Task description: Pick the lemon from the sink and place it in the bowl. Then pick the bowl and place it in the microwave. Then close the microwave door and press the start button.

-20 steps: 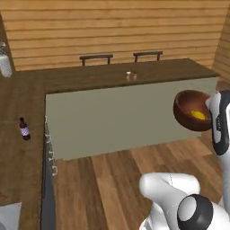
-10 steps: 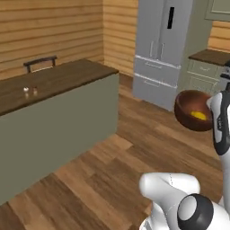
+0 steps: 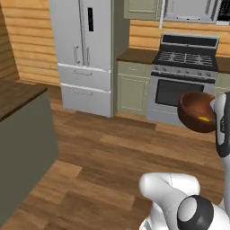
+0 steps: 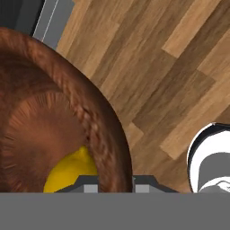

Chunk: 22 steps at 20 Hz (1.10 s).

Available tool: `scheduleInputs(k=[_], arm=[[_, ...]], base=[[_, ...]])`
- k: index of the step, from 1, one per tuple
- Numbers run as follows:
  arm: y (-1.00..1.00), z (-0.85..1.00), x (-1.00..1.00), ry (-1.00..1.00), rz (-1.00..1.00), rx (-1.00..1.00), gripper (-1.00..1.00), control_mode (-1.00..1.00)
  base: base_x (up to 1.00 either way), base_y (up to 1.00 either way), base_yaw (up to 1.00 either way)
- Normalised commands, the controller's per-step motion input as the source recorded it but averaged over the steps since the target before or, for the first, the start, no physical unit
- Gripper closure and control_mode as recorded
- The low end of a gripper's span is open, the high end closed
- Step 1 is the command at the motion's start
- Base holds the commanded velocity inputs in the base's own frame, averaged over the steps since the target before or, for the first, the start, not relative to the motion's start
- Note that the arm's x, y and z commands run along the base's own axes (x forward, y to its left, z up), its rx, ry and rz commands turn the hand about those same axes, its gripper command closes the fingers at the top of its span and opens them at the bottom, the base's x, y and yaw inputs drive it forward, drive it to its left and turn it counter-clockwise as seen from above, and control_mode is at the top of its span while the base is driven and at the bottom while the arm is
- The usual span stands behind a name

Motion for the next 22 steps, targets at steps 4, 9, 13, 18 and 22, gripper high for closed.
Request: scheduleInputs(k=[4, 9, 13, 18, 22], arm=[[0.0, 0.0, 0.0, 0.0, 0.0, 0.0, 1.0, 1.0], [0.0, 0.0, 0.0, 0.0, 0.0, 0.0, 1.0, 1.0], [0.0, 0.0, 0.0, 0.0, 0.0, 0.0, 1.0, 1.0], [0.0, 0.0, 0.0, 0.0, 0.0, 0.0, 1.0, 1.0], [0.0, 0.0, 0.0, 0.0, 0.0, 0.0, 1.0, 1.0]], base=[[1.0, 0.0, -0.43], [1.0, 0.0, -0.3], [1.0, 0.0, -0.2], [1.0, -0.02, -0.06], [1.0, -0.13, 0.0]])
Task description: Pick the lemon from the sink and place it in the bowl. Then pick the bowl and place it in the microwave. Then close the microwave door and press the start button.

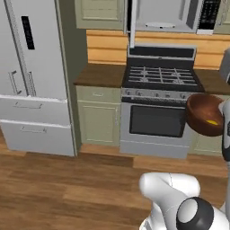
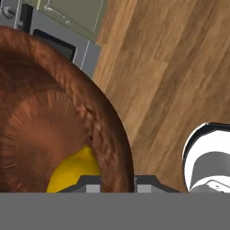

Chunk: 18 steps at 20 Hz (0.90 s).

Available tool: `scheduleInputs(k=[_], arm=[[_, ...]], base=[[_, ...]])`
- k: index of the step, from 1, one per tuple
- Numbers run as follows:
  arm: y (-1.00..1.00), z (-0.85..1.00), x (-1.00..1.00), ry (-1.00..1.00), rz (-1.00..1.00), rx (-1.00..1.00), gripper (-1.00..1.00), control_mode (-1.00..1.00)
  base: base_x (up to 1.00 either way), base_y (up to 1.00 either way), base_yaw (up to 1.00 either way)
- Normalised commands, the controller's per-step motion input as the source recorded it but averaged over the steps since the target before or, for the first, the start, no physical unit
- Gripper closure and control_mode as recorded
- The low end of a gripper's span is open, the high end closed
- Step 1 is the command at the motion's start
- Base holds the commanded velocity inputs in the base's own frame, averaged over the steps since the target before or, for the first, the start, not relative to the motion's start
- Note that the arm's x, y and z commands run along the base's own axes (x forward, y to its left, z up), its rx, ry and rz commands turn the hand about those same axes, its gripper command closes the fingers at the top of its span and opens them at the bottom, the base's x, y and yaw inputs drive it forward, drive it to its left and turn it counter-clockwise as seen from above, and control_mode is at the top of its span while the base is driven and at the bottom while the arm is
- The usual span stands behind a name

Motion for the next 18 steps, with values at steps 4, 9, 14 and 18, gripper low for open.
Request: scheduleInputs(k=[4, 9, 14, 18], arm=[[0.0, 0.0, 0.0, 0.0, 0.0, 0.0, 1.0, 1.0], [0.0, 0.0, 0.0, 0.0, 0.0, 0.0, 1.0, 1.0], [0.0, 0.0, 0.0, 0.0, 0.0, 0.0, 1.0, 1.0], [0.0, 0.0, 0.0, 0.0, 0.0, 0.0, 1.0, 1.0]], base=[[1.0, -0.12, 0.0], [1.0, -0.04, 0.0], [1.0, 0.0, -0.16], [1.0, 0.16, -0.27]])
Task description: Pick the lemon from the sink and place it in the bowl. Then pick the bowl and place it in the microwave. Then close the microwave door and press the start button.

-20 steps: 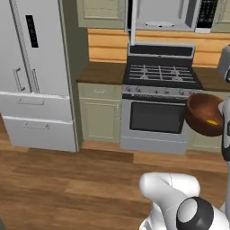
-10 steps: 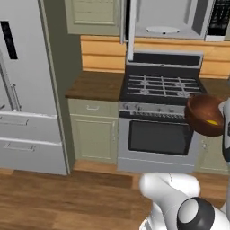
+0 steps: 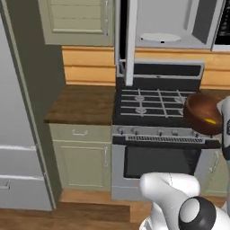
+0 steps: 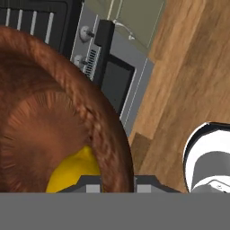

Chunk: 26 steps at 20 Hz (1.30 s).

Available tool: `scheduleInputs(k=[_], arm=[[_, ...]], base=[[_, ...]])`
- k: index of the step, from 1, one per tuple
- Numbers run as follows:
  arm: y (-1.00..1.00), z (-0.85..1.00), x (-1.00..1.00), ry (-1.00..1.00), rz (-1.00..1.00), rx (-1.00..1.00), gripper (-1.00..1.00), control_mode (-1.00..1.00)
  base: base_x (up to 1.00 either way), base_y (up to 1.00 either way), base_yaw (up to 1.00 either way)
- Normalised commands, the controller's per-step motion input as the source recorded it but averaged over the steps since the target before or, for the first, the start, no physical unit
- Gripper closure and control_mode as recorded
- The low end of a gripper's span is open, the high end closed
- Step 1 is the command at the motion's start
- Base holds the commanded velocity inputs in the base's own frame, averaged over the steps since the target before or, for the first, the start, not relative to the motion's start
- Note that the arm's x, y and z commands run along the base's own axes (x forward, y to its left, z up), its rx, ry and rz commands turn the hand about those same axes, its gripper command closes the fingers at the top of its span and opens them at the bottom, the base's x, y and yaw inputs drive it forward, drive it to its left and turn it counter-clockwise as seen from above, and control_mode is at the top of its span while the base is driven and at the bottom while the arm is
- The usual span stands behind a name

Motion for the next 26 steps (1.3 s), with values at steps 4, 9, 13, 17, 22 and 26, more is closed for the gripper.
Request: scheduleInputs(k=[4, 9, 13, 17, 22, 26], arm=[[0.0, 0.0, 0.0, 0.0, 0.0, 0.0, 1.0, 1.0], [0.0, 0.0, 0.0, 0.0, 0.0, 0.0, 1.0, 1.0], [0.0, 0.0, 0.0, 0.0, 0.0, 0.0, 1.0, 1.0], [0.0, 0.0, 0.0, 0.0, 0.0, 0.0, 1.0, 1.0], [0.0, 0.0, 0.0, 0.0, 0.0, 0.0, 1.0, 1.0], [0.0, 0.0, 0.0, 0.0, 0.0, 0.0, 1.0, 1.0]], base=[[0.98, 0.07, -0.26], [0.77, 0.0, -0.24], [0.29, 0.02, -0.15], [0.35, 0.12, -0.06], [0.53, 0.21, -0.08], [0.24, 0.02, -0.1]])
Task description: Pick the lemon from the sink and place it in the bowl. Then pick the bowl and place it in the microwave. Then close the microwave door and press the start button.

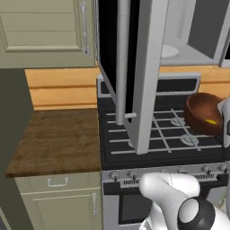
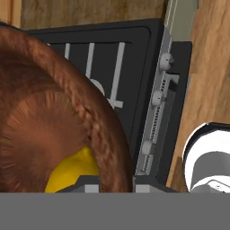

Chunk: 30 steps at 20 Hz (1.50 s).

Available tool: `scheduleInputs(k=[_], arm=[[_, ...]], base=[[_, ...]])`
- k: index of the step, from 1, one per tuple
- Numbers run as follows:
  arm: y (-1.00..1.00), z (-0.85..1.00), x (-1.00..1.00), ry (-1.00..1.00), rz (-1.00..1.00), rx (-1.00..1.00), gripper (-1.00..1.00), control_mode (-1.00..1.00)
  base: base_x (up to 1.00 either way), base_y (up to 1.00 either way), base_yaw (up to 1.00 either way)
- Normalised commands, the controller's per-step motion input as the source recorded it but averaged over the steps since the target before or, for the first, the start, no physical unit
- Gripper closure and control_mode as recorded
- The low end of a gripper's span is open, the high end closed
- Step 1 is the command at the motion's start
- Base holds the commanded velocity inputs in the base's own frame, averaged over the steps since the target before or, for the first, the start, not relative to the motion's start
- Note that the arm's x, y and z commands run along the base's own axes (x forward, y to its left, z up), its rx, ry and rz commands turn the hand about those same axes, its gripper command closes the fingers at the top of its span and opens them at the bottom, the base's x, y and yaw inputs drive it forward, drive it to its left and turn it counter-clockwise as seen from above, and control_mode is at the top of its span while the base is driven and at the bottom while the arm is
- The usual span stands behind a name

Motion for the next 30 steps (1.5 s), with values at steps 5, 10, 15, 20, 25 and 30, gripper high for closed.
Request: scheduleInputs(k=[5, 10, 15, 20, 25, 30], arm=[[0.0, 0.0, 0.07, -0.01, -0.05, 0.02, 1.0, -1.0], [0.03, 0.71, 0.2, -0.09, -0.02, 0.12, 1.0, -1.0], [0.0, 0.9, 0.21, -0.15, 0.02, 0.1, 1.0, -1.0], [0.05, 0.63, 0.53, -0.06, 0.01, 0.04, 1.0, -1.0], [0.14, 0.66, 0.64, -0.02, 0.08, 0.0, 1.0, -1.0], [0.21, 0.4, 0.79, 0.0, 0.09, 0.0, 1.0, -1.0]], base=[[0.08, 0.0, -0.09], [0.0, 0.0, 0.0], [0.0, 0.0, 0.0], [0.0, 0.0, 0.0], [0.0, 0.0, 0.0], [0.0, 0.0, 0.0]])
